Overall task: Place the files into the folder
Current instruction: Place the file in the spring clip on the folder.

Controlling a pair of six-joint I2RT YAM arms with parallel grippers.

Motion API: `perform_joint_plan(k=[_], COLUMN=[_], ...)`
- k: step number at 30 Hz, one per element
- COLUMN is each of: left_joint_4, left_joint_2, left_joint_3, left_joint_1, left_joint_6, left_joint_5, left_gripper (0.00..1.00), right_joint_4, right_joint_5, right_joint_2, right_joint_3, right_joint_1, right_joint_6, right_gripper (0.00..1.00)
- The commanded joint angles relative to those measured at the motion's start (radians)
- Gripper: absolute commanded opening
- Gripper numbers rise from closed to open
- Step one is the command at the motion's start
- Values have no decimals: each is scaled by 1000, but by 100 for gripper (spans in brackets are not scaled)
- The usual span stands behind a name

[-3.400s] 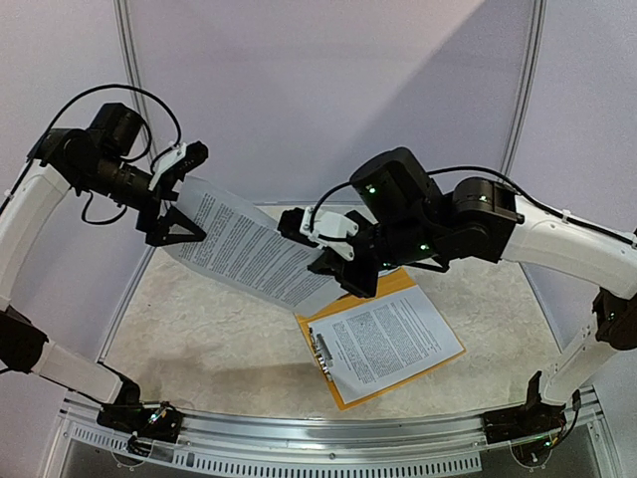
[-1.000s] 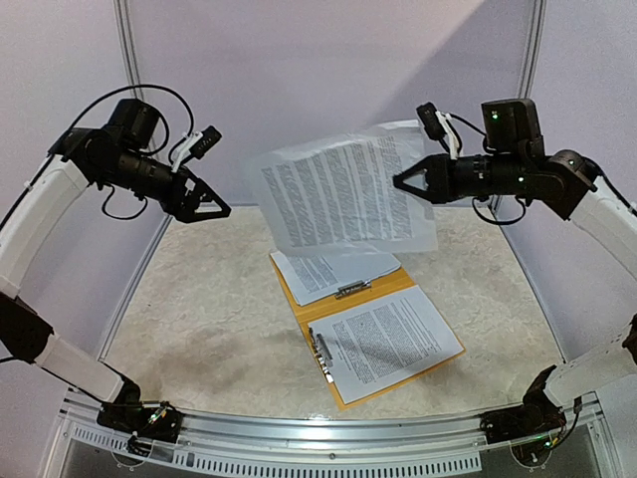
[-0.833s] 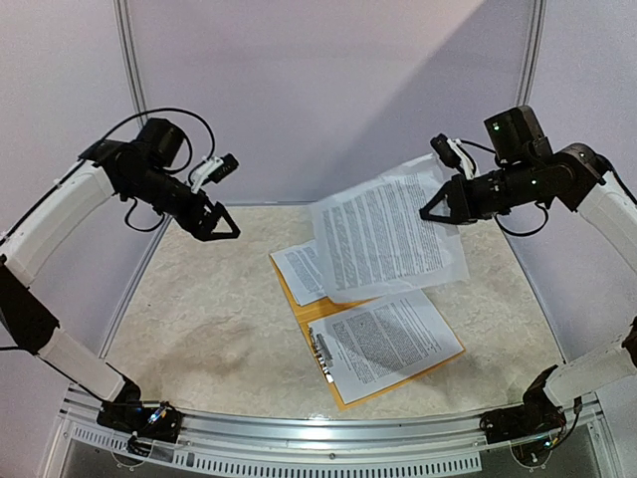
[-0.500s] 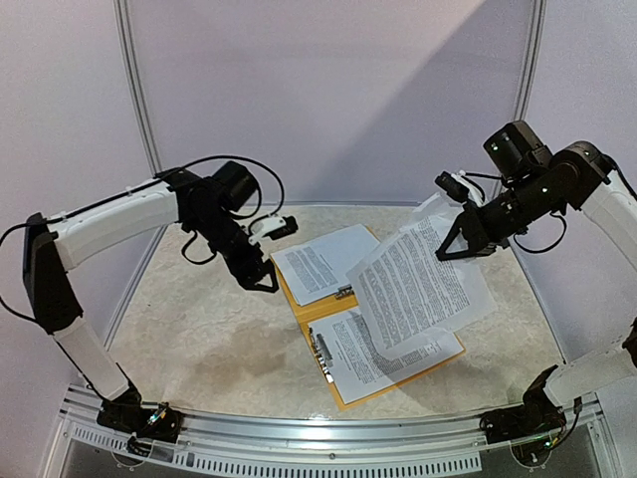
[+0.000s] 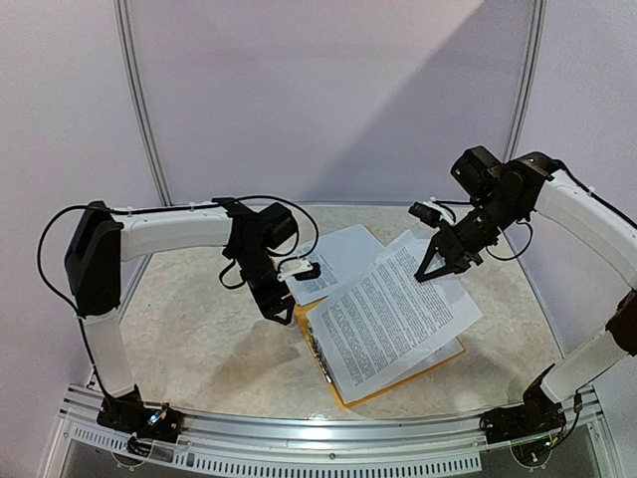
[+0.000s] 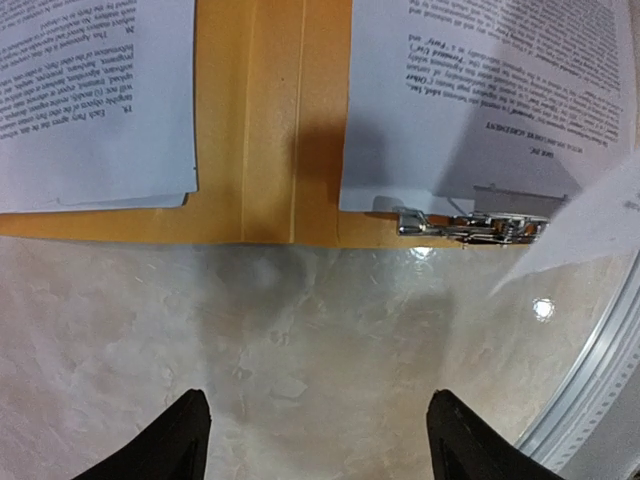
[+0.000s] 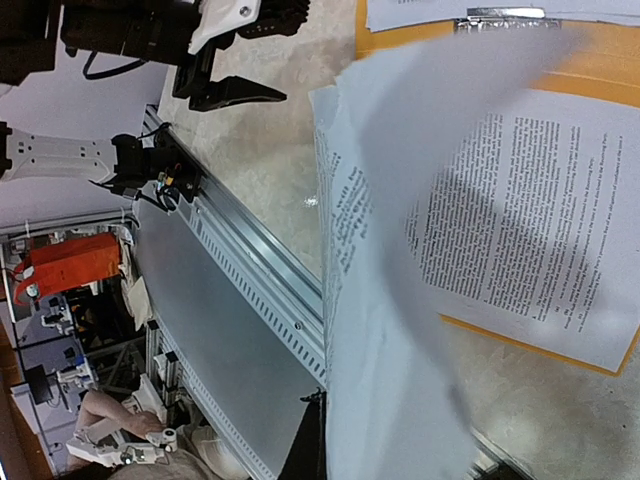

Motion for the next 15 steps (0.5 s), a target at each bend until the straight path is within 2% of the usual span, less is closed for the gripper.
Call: perform_joint_plan(k=[1,6,15], left_joint_4=[17,14,19], left_joint_2=[50,86,101], left_joint_3=[4,17,10], left_joint_1=[-10,-21,-26], left_joint_6=[-13,-22,-13], left_joint_5=[-9,-6,-17], left_gripper=[76,75,75], right_joint_4=[61,96,100], right_joint_5=[-75,-128,-152], right_joint_2=[7,39,118], right_joint_3=[-86,-153,-161], right_joint_1=[-80,-125,-147], right_joint_6=[-54,-102,-169], right_gripper=[0,0,0])
